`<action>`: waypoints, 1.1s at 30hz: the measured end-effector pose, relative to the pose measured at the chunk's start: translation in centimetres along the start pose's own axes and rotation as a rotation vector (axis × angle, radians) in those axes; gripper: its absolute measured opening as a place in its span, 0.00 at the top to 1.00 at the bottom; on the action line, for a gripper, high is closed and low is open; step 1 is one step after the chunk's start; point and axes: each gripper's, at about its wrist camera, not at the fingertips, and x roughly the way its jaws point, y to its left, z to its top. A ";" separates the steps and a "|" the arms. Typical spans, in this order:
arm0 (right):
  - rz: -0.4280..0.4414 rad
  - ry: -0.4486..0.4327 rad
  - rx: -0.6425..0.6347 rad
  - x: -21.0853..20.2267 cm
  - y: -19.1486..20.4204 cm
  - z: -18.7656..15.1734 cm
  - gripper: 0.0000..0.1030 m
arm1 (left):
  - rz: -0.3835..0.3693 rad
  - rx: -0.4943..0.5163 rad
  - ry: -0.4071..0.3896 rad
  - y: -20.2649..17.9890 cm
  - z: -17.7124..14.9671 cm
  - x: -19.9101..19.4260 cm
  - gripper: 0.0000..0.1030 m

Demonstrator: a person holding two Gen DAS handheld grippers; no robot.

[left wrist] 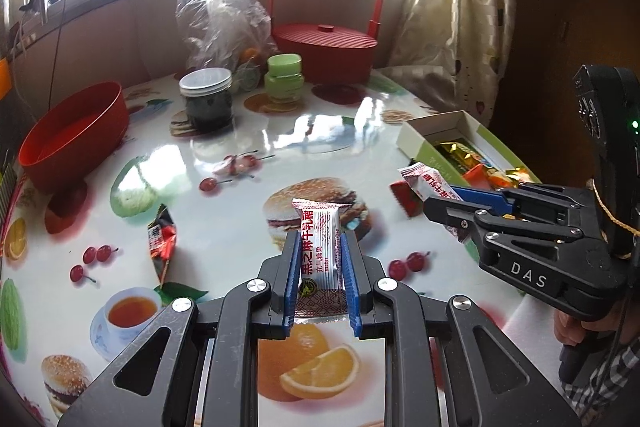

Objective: Organize snacks
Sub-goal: 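Carry both biscuit packets over the green box with both grippers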

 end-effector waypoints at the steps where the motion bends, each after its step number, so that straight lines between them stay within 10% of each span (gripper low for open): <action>1: -0.004 -0.005 0.001 -0.3 -0.2 -0.1 0.82 | -0.003 0.002 -0.002 -0.2 0.0 -0.1 0.80; 33: -0.165 -0.058 0.169 -7.3 -9.3 -4.1 0.82 | -0.181 0.099 0.020 -9.2 3.0 2.6 0.80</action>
